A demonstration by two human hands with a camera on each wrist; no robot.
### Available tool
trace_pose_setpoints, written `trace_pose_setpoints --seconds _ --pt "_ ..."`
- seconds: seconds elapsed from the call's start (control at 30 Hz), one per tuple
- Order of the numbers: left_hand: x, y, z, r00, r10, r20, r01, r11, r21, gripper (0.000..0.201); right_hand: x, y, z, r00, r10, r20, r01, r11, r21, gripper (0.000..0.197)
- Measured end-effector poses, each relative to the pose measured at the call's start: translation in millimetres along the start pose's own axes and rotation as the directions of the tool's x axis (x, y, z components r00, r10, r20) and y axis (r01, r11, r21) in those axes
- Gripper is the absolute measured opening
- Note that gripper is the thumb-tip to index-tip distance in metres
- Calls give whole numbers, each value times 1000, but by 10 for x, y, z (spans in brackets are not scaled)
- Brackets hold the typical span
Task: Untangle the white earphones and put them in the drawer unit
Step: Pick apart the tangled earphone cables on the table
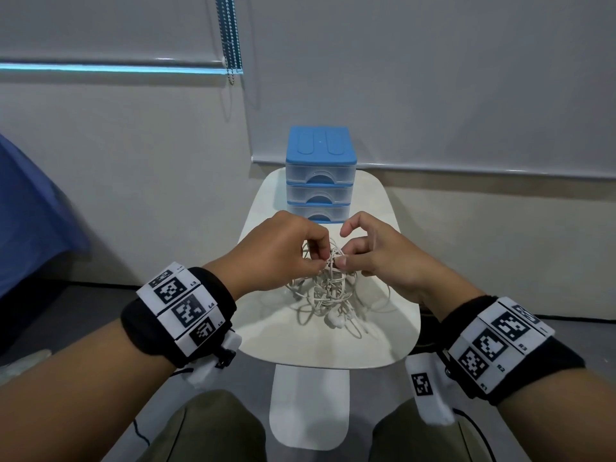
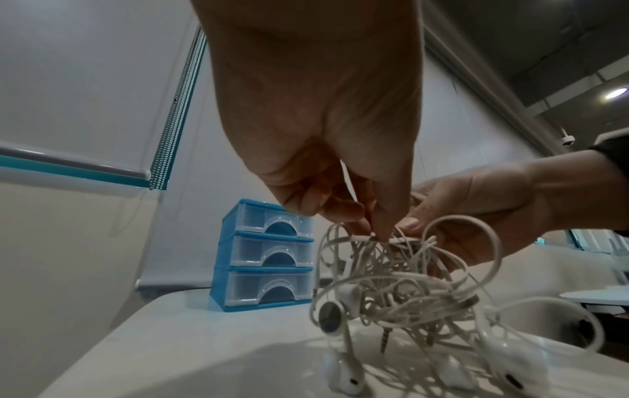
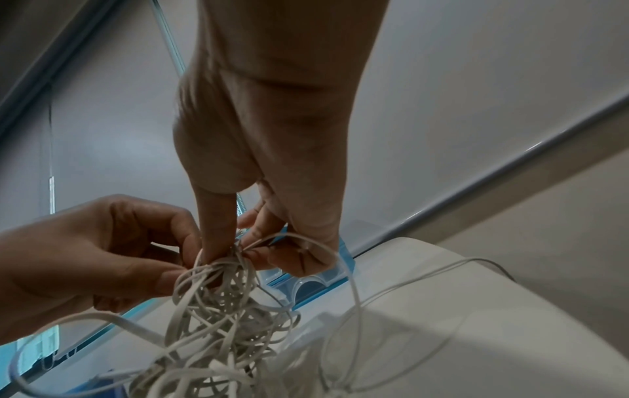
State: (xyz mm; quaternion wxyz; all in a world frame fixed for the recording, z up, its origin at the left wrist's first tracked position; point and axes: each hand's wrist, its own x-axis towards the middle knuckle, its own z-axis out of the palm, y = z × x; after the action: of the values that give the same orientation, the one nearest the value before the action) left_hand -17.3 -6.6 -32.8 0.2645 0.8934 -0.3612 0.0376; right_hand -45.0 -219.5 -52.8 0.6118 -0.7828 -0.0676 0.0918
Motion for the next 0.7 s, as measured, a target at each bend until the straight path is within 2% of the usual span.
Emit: trace_pose_setpoints --seconds 0.17,0.33,0.47,0.57,0.7 --pt "19 8 6 998 55 -6 -55 997 55 14 3 29 -26 1000 9 -20 -9 999 45 38" --pt "11 28 14 997 55 -46 -52 996 66 10 7 46 -49 1000 8 -22 -6 996 91 38" --pt "39 45 31 999 38 -32 -34 994 104 9 14 49 -58 1000 -1 -18 3 997 82 40" --pt "73 94 28 1000 16 25 -19 991 134 8 8 31 -80 1000 1 -13 0 997 77 40" --pt "117 122 -45 987 9 162 -29 992 120 6 -18 -3 -111 1000 5 2 -5 1000 23 37"
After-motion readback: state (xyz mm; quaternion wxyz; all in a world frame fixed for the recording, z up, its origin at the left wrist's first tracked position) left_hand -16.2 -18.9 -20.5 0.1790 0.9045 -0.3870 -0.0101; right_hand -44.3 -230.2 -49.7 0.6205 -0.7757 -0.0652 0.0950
